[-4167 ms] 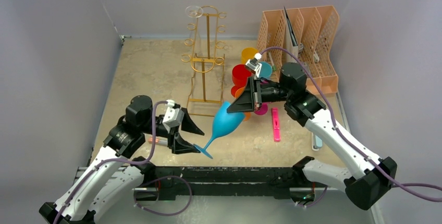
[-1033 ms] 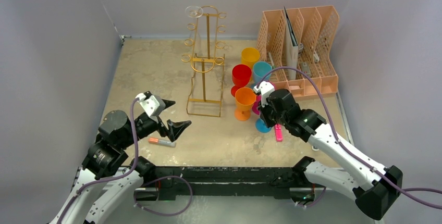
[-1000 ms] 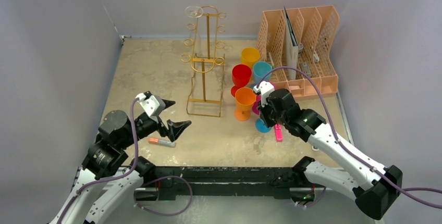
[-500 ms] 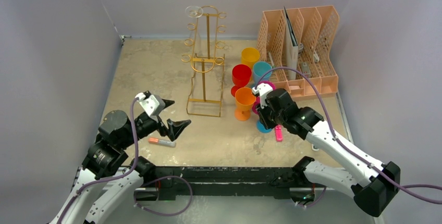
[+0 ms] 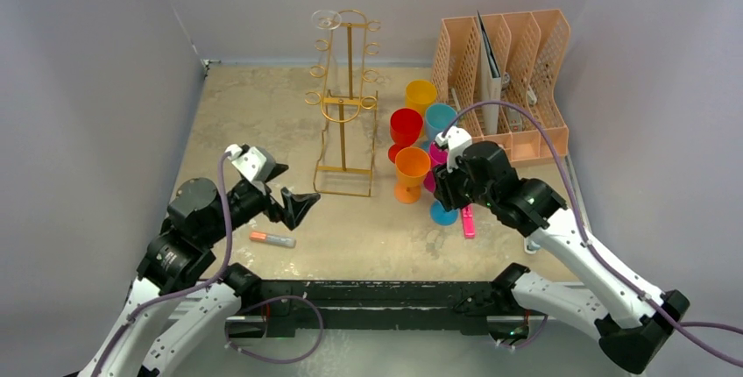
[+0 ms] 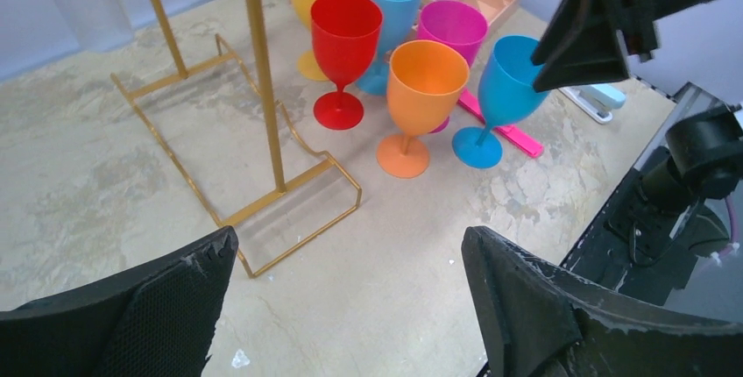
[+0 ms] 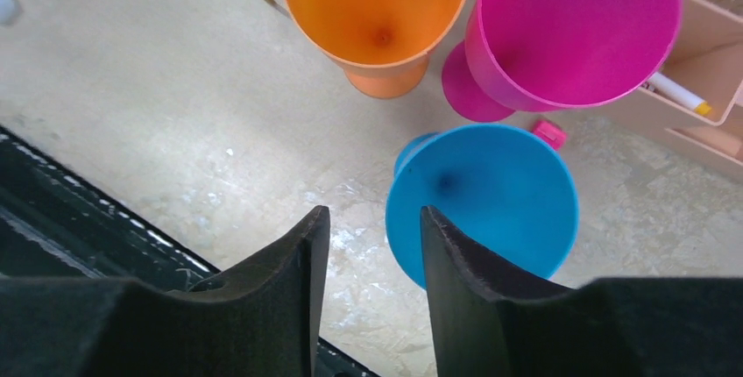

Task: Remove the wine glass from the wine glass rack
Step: Place the wine glass at the center of the board, then pick up the wine glass from the wine rack.

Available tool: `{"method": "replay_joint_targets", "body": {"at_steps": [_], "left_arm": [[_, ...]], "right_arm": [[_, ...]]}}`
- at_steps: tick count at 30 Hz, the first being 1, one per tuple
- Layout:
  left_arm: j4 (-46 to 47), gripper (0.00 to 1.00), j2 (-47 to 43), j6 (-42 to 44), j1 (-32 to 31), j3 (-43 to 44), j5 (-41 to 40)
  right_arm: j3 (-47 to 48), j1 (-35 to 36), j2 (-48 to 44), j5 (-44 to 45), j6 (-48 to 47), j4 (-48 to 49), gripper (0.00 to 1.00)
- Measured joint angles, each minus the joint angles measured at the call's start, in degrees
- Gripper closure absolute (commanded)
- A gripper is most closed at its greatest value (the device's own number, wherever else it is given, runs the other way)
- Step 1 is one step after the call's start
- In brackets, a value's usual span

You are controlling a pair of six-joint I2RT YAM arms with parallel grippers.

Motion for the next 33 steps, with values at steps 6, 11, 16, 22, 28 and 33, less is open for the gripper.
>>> {"method": "replay_joint_targets", "body": {"at_steps": [6,11,16,22,28,33], "left_arm": [[-4.0,0.00,5.3,-3.5,0.0,6.6,-4.9],[-7.1,0.00,9.6,-7.2,0.0,12.1,-8.7],[-9.3,0.00,13.0,-9.1,0.0,15.9,-16.1],[-11.0,0.00,21.5,-9.5,0.2,24.2,-19.8],[-15.8,0.00,30.2,-9.5,7.1,35.4,-15.6],[-16.9,0.00,34.5,-9.1,14.3,41.6,-10.2]], "right_arm": [[2.0,0.0,-4.7,-5.4,3.0,-0.6,0.46],[-1.0,0.0,-9.0,-15.2,11.3,3.6,0.44],[-6.3,0.0,-11.8,-19.1,18.5,9.4,0.43],[-5.6,0.0,-10.8,-20.2,20.4,12.0,0.42],[-3.2,0.0,-8.4,-21.6,21.3,12.0,0.40],[-2.7,0.0,-8.2,-23.8,21.6,10.8,0.39]]}}
